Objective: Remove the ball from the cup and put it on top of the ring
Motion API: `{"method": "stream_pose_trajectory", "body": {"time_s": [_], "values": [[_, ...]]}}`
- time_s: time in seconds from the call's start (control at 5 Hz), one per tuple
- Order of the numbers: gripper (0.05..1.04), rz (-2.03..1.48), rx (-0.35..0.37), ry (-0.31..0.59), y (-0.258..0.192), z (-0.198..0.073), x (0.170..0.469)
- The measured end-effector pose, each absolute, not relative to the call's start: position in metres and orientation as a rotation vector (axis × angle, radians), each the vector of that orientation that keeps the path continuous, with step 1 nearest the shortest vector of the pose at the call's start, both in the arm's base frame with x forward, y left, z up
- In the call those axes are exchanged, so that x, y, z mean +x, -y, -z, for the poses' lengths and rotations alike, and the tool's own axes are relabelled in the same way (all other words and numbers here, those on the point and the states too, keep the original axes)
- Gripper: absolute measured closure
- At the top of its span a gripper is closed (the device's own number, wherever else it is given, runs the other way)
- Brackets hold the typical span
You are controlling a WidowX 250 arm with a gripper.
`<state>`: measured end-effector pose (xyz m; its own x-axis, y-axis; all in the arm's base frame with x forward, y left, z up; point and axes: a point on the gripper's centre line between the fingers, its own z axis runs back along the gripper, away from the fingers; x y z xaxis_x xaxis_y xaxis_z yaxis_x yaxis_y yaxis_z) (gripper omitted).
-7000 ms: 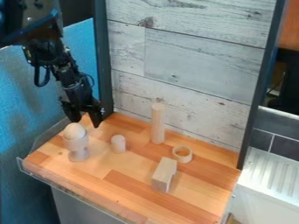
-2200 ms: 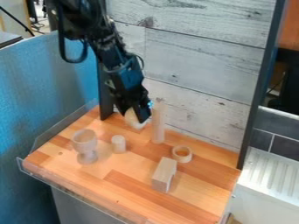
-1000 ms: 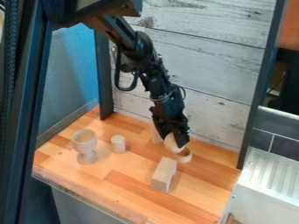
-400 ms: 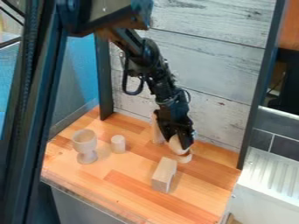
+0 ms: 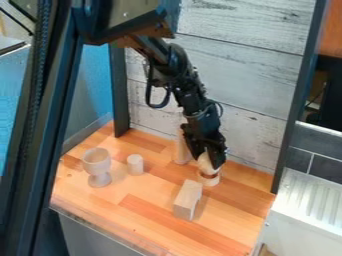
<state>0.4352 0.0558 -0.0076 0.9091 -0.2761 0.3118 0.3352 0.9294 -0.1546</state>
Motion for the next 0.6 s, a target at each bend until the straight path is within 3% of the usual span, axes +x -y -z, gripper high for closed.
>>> {"method": "stream_pose_trajectory", "body": {"time_s": [0.2, 0.4, 0.6], "values": [[0.073, 0.316, -0.226, 0.296, -0.053, 0.011, 0.432], [0.074, 0.304, -0.235, 0.362, -0.066, -0.009, 0.415], [0.080, 0.277, -0.217, 0.506, -0.098, -0.064, 0.396]]}}
